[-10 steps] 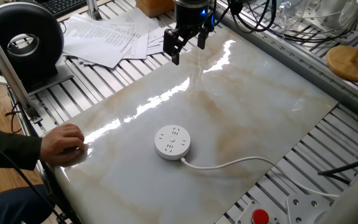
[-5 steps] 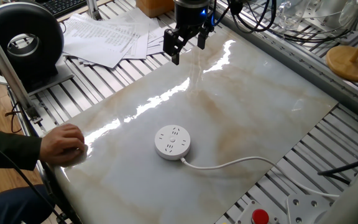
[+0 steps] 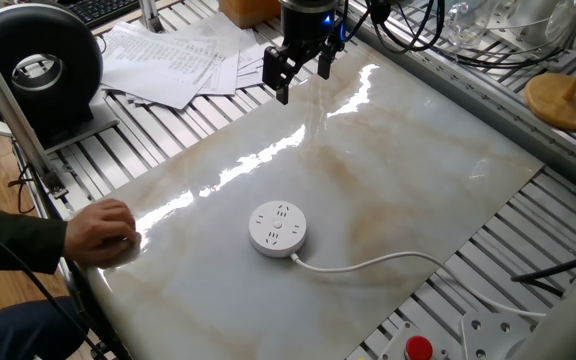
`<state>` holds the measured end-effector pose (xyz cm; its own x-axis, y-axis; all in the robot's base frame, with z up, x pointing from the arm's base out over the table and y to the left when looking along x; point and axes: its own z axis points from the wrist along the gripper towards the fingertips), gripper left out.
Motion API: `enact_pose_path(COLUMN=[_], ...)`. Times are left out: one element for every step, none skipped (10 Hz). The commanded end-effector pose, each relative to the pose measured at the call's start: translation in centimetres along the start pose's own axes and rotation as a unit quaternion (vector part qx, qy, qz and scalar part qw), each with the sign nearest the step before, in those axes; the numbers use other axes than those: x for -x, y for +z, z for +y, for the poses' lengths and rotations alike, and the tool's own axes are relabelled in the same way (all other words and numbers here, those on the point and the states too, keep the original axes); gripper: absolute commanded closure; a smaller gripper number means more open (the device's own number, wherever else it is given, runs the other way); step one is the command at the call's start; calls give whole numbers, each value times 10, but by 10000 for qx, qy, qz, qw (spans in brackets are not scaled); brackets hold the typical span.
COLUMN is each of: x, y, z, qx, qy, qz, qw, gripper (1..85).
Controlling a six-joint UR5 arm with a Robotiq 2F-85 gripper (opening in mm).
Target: Turn on the power strip by pressing the button
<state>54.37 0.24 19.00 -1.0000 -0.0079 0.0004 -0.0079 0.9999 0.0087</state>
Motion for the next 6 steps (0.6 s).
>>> enact_pose_path(x=[13,15,15,15,15,14], y=[0,0,0,-1,0,0], z=[-1,-1,-1,-2,-2,-1], qx=[-97,-152,-183,-220,-212,-204], qy=[-727,-721,-714,-722,-722,-714], qz=[-240,-259,-264,-246,-239,-232], qw=[9970,9969,9969,9968,9969,9970], gripper=[847,847,847,847,847,847])
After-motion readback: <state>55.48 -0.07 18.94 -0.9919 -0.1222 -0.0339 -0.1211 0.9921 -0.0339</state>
